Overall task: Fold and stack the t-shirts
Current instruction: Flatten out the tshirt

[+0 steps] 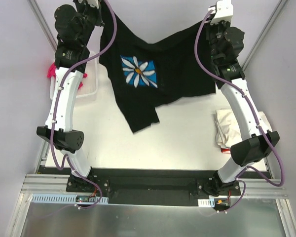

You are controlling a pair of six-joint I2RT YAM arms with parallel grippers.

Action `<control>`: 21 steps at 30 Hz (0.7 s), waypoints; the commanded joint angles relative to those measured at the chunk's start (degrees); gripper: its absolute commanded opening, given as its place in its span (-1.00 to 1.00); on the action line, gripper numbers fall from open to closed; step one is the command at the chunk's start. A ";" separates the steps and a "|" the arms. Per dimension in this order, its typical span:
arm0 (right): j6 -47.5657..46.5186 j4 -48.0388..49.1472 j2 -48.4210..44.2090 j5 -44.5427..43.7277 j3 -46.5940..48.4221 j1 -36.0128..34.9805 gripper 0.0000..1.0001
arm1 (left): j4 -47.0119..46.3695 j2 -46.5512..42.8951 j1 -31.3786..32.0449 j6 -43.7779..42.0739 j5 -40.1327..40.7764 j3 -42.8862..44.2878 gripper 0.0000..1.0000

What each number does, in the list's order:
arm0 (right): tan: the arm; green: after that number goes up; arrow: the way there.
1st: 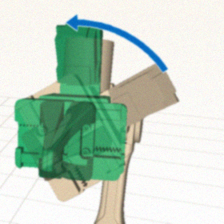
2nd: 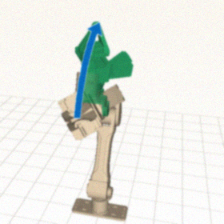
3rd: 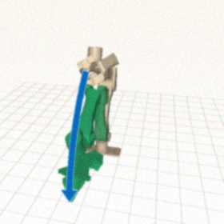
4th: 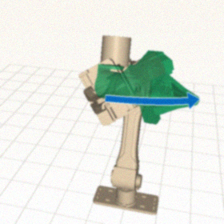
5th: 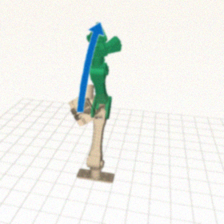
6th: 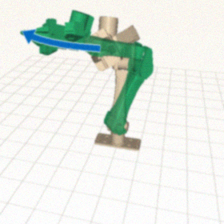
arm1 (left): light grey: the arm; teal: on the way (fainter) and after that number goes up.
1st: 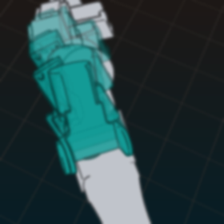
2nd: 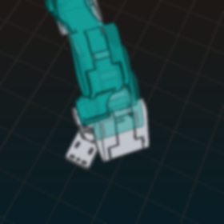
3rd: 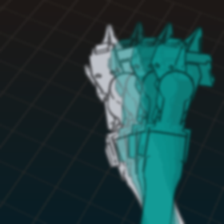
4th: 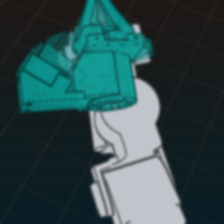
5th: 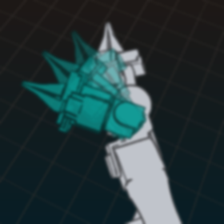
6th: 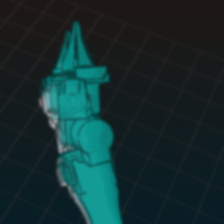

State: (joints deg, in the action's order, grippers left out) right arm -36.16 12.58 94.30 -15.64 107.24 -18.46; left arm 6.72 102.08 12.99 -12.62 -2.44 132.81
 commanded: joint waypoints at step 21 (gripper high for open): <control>6.98 0.17 -32.59 0.96 -16.18 0.09 -0.99 | -1.62 -32.02 -0.43 4.36 -2.48 -16.44 -1.00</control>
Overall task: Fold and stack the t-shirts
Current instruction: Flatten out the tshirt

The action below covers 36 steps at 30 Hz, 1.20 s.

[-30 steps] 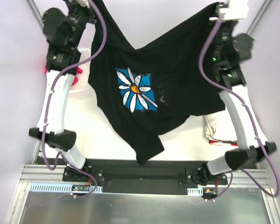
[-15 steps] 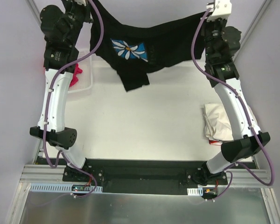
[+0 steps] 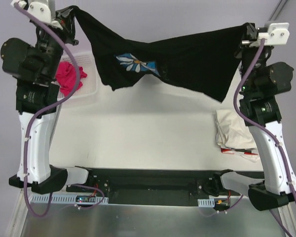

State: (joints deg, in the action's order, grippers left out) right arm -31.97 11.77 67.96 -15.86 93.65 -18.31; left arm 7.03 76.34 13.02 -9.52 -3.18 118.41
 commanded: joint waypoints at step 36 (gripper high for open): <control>-1.52 0.46 28.96 -0.93 25.68 2.04 -0.99 | -5.80 29.13 -5.80 1.51 0.28 27.40 -1.00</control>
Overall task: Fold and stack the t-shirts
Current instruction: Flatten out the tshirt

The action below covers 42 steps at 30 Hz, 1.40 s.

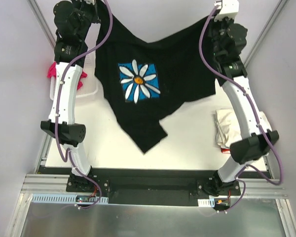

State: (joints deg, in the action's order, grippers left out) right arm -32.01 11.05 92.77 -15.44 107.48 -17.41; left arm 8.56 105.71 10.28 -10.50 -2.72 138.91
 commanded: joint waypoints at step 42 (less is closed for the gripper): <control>19.17 -24.59 -58.32 -2.49 -36.02 0.71 0.32 | 0.15 -68.04 0.00 25.43 -6.42 -69.81 0.98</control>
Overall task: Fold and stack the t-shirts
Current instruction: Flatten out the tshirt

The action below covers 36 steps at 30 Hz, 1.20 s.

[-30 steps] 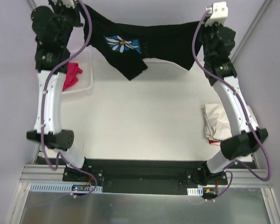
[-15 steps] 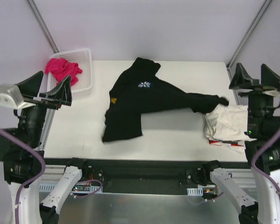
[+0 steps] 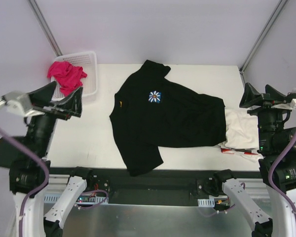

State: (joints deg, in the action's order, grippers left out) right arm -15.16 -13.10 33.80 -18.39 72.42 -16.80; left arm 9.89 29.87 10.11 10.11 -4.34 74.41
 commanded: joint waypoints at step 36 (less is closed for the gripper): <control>7.33 9.85 20.77 11.27 -8.09 0.10 -0.19 | -31.25 88.69 1.23 21.18 -34.59 7.57 0.98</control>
State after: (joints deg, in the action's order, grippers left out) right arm -9.19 -8.10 53.89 -8.95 63.83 -16.78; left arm -18.37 114.56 10.90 29.17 -33.04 76.09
